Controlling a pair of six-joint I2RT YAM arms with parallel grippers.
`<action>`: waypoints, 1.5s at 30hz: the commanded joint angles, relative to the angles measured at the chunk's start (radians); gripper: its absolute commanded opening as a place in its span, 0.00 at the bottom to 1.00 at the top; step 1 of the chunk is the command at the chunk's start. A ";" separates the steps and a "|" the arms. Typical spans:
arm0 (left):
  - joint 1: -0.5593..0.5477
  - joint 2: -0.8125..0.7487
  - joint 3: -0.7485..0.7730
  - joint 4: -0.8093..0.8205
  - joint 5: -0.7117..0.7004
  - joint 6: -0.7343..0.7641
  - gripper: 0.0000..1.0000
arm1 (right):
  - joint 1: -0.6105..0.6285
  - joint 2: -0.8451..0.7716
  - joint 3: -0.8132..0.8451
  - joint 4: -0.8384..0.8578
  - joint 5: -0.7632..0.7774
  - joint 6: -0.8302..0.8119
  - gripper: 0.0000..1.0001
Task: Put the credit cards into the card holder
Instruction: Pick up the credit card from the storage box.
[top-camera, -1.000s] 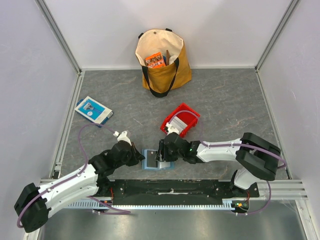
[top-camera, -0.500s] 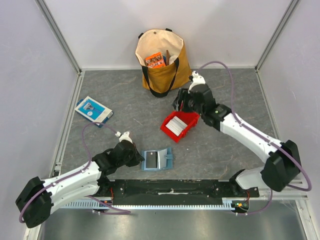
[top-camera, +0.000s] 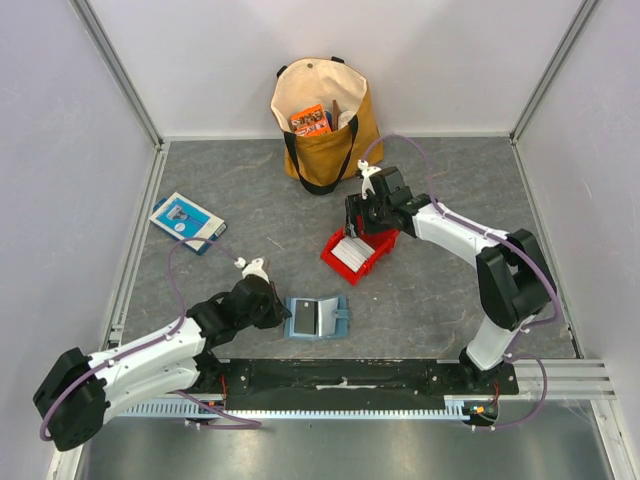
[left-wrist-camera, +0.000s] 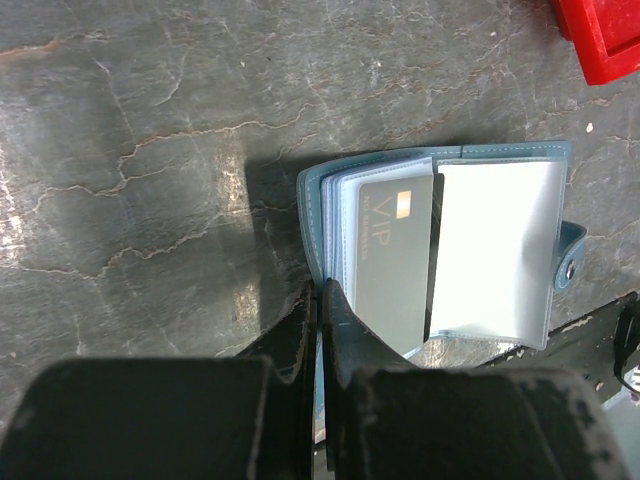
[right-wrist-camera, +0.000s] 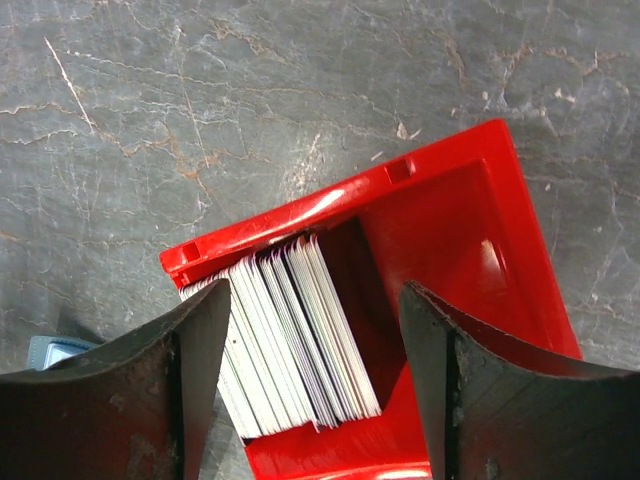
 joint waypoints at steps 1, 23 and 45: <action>0.000 0.024 0.047 0.037 0.000 0.049 0.02 | -0.013 0.036 0.067 0.022 -0.064 -0.054 0.76; 0.000 0.054 0.049 0.051 0.014 0.059 0.02 | -0.038 0.100 0.054 0.006 -0.252 -0.047 0.77; -0.002 0.061 0.035 0.063 0.017 0.056 0.02 | -0.061 0.073 0.057 -0.041 -0.291 -0.047 0.47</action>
